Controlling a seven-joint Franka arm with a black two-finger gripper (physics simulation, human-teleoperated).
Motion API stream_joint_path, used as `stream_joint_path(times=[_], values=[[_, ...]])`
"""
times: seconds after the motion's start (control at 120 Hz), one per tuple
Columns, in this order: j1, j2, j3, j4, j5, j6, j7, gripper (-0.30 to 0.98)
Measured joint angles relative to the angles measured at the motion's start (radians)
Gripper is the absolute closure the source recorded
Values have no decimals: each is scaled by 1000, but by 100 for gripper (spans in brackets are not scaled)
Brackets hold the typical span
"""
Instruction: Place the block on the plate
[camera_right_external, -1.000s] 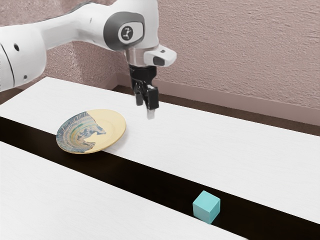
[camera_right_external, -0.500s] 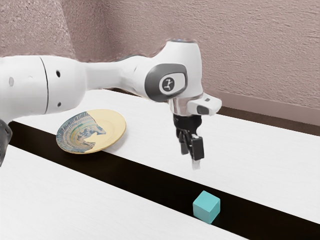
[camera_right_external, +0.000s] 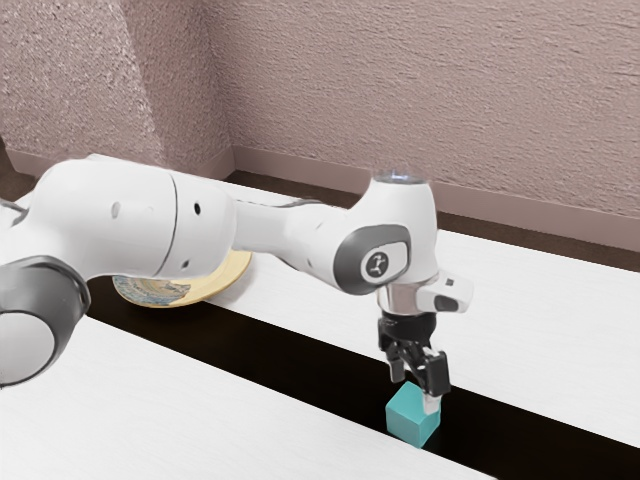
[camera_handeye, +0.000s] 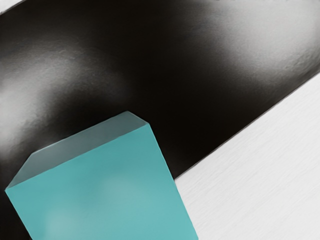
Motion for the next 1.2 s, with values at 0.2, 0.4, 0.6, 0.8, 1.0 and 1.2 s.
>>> stream_joint_path(times=[0.2,0.4,0.6,0.8,1.0,1.2], values=[[2,36,7,16,-1,15,-104,0],[11,65,12,15,-4,29,-180,0],[13,110,9,19,-18,58,-235,0],[13,116,6,19,-21,75,-274,19],[17,103,3,0,-18,82,-304,25],[44,46,-11,-47,-12,83,-324,28]])
